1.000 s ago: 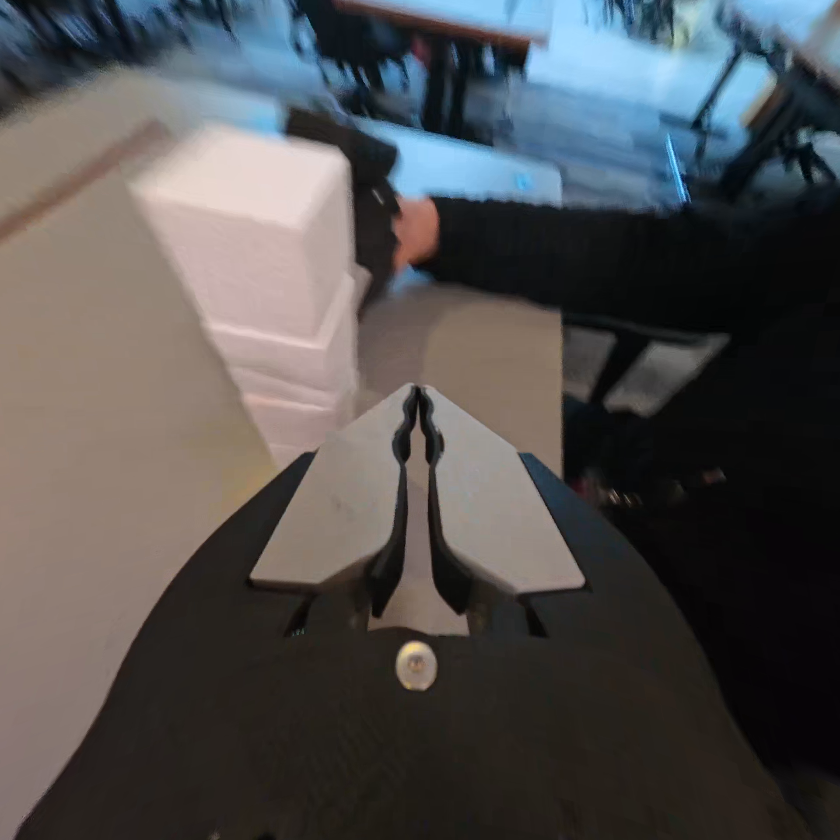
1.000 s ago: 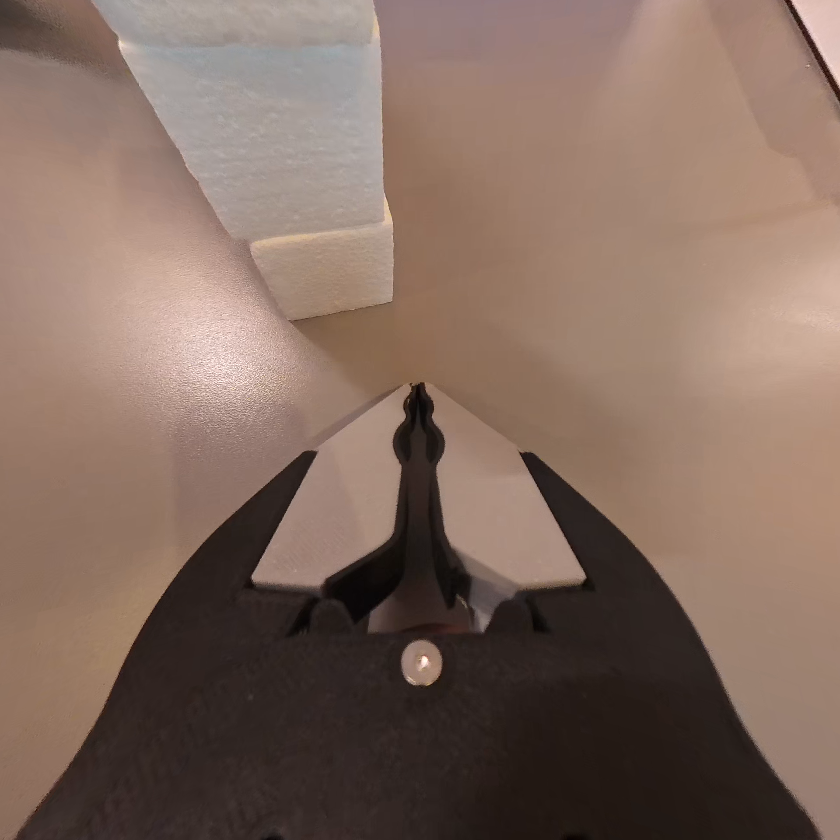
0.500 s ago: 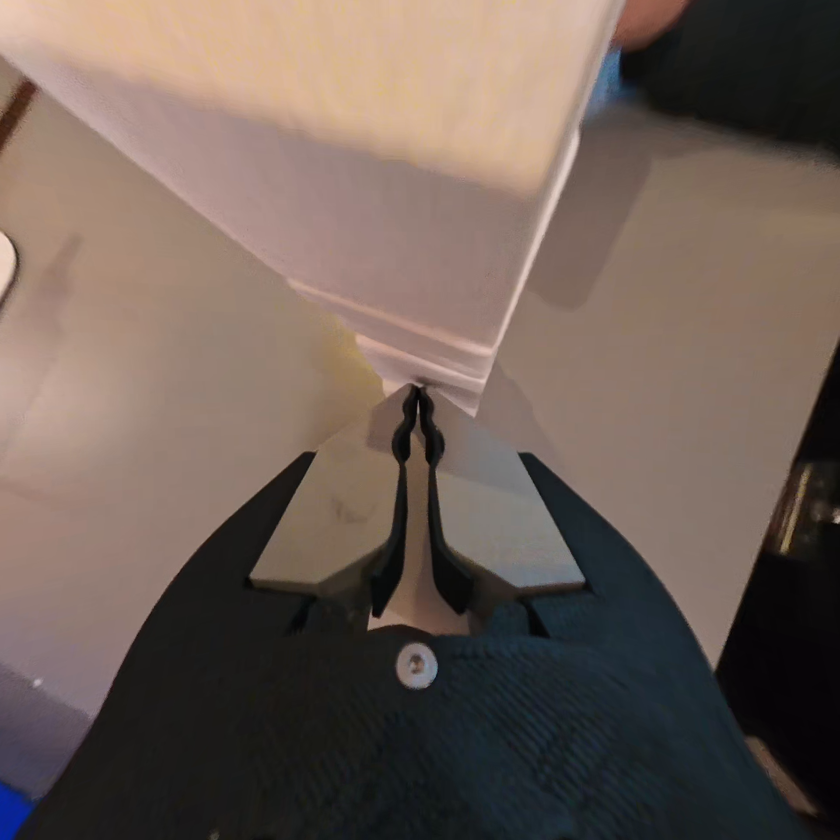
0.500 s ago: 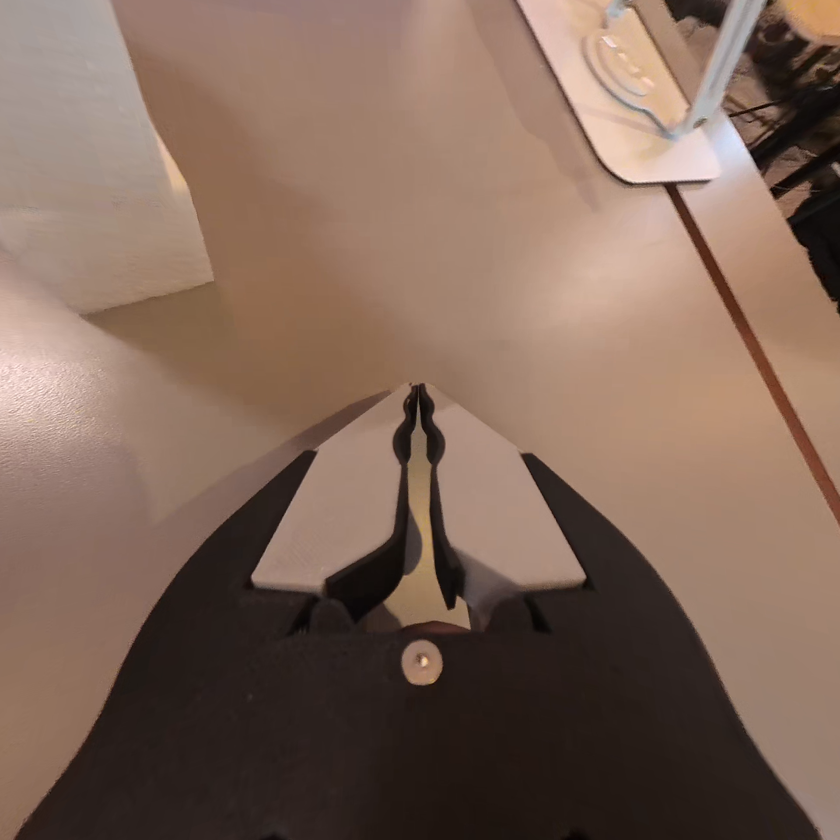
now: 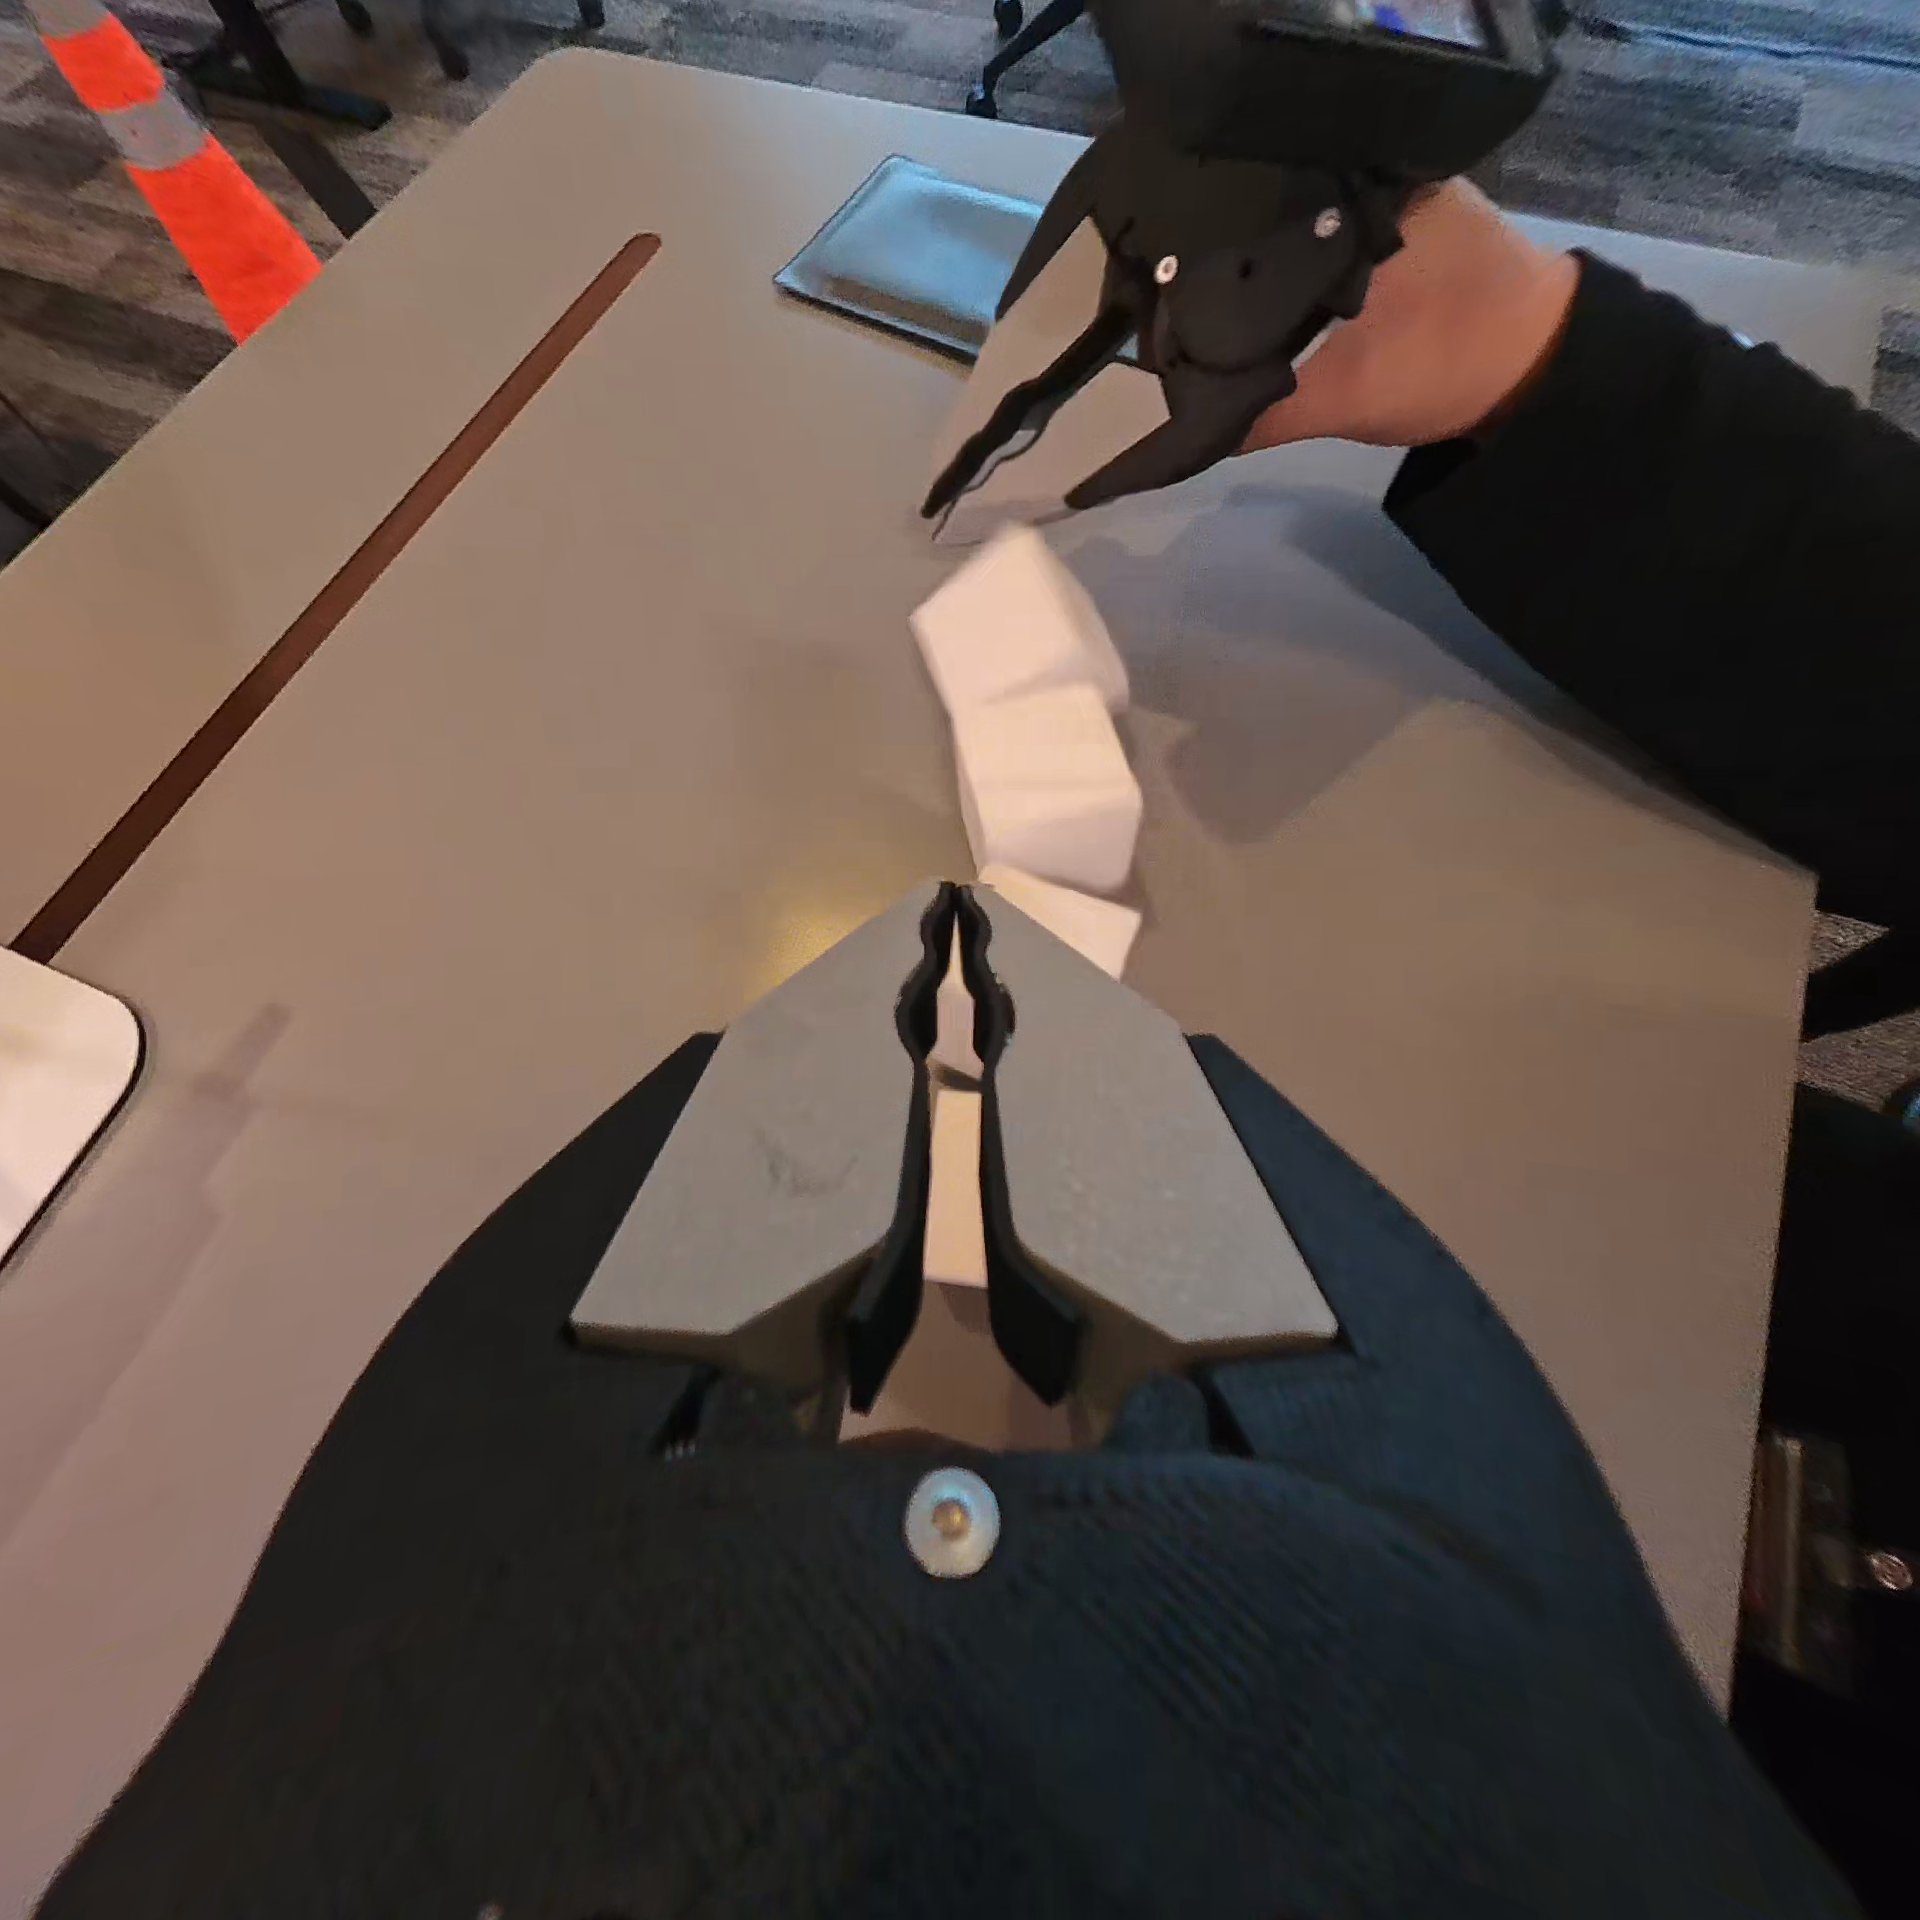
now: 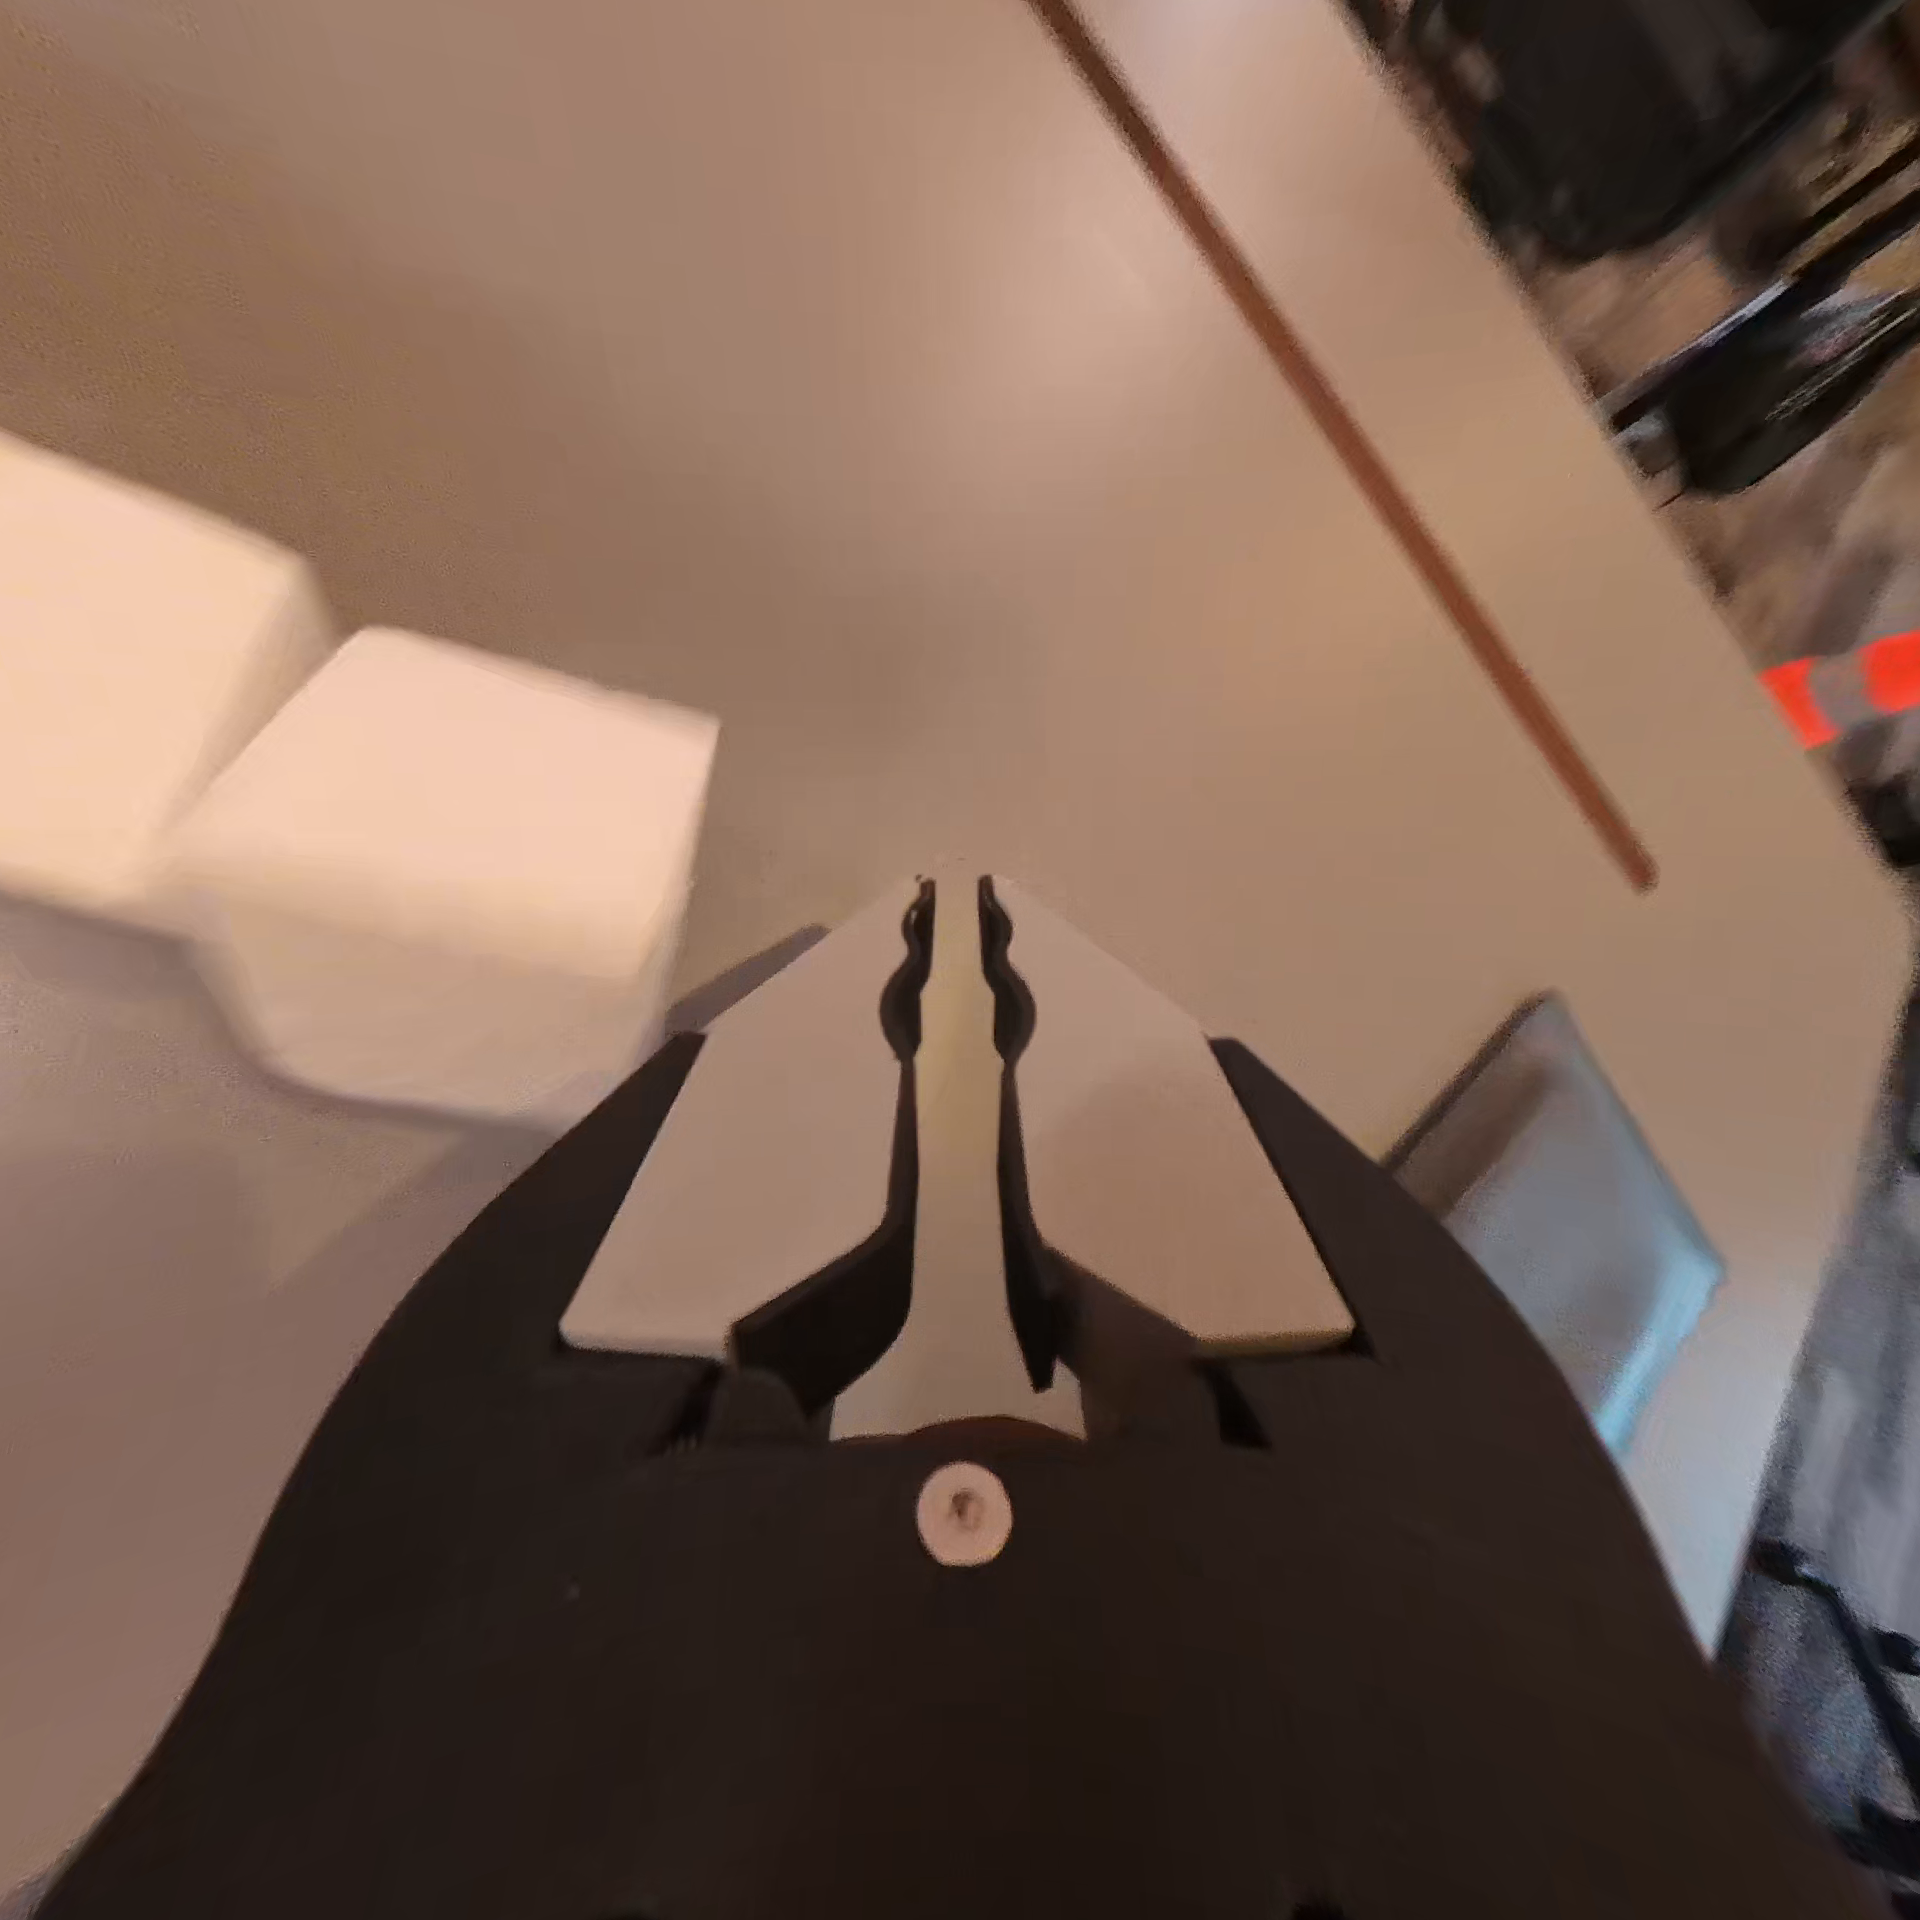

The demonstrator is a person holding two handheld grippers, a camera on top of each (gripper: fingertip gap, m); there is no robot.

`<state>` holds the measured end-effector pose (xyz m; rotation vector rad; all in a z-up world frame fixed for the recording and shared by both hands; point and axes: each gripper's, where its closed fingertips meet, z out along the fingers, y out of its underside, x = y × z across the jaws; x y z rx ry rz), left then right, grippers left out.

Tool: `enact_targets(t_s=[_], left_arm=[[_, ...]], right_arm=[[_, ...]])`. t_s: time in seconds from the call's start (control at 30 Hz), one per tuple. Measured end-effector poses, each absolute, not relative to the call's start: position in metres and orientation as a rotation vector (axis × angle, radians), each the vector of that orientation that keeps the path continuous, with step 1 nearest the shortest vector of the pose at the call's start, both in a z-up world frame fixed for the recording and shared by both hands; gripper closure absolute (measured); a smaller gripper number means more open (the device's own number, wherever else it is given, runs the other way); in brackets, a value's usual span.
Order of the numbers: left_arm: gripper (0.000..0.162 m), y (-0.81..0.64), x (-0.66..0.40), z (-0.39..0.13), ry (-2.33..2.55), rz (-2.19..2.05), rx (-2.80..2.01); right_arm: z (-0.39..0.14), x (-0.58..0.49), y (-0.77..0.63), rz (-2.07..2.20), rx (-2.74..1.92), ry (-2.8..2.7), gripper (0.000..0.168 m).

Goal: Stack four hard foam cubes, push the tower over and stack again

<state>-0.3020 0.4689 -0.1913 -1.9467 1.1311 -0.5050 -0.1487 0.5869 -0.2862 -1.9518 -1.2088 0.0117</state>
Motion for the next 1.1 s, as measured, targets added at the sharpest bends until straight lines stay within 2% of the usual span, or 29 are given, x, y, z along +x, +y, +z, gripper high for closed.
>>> enact_targets(t_s=[0.17,0.43,0.63,0.83,0.9,1.0,1.1], left_arm=[[0.162,0.468,-0.315,-0.201,1.088,-0.522,-1.963],[0.148,0.466,-0.365,-0.220,0.921,-0.627,-2.003],[0.092,0.438,-0.377,-0.250,0.827,-0.846,-2.128],[0.074,0.415,-0.355,-0.272,0.972,-0.555,-2.151],[0.079,0.432,-0.358,-0.284,0.978,-0.364,-2.159],[0.105,0.462,-0.367,-0.293,0.937,-0.197,-2.177],[0.107,0.496,-0.379,-0.278,0.851,-0.147,-2.159]], right_arm=[[-0.316,-0.146,0.578,-0.006,-2.023,-1.344,0.168],[-0.289,-0.150,0.588,-0.044,-1.960,-1.218,0.168],[-0.258,-0.143,0.604,-0.086,-1.889,-1.006,0.168],[-0.243,-0.145,0.606,-0.116,-1.828,-0.960,0.168],[-0.242,-0.148,0.605,-0.089,-1.831,-0.952,0.168],[-0.245,-0.148,0.605,-0.088,-1.839,-0.948,0.168],[-0.246,-0.149,0.605,-0.079,-1.845,-0.949,0.168]])
